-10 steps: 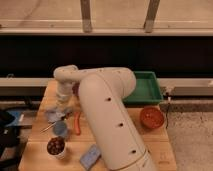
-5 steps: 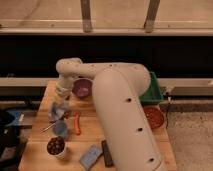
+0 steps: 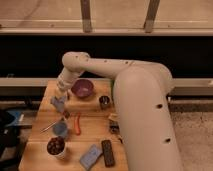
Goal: Place towel in table surface
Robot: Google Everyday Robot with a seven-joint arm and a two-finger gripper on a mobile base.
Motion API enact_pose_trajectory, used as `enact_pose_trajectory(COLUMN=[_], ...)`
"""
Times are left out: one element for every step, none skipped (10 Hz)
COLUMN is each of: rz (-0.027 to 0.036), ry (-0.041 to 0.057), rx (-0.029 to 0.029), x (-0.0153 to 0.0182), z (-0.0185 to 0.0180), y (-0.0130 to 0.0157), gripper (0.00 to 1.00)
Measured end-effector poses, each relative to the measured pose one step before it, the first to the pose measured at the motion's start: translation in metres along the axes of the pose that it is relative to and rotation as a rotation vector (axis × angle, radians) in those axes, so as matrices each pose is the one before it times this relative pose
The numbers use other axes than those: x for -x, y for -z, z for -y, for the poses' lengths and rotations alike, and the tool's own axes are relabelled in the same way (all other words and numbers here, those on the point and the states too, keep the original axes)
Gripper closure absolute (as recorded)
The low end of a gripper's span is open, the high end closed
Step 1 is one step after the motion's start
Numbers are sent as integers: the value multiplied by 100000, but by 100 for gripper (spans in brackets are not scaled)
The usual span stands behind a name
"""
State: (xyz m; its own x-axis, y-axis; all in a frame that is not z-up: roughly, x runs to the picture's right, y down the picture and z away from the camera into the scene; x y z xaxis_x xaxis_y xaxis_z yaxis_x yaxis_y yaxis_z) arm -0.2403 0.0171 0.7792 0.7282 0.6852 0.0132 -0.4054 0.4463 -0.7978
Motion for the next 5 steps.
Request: enact_pose_trajectory(rz=[3028, 2270, 2422, 2297, 1705], ry=[1059, 1003, 1518, 2035, 1829], rx=[-916, -674, -838, -1048, -1190], x=[215, 287, 459, 653, 596], z=[-194, -239, -428, -563, -394], y=[1643, 1157, 1244, 1237, 1035], gripper=[100, 100, 100, 100, 100])
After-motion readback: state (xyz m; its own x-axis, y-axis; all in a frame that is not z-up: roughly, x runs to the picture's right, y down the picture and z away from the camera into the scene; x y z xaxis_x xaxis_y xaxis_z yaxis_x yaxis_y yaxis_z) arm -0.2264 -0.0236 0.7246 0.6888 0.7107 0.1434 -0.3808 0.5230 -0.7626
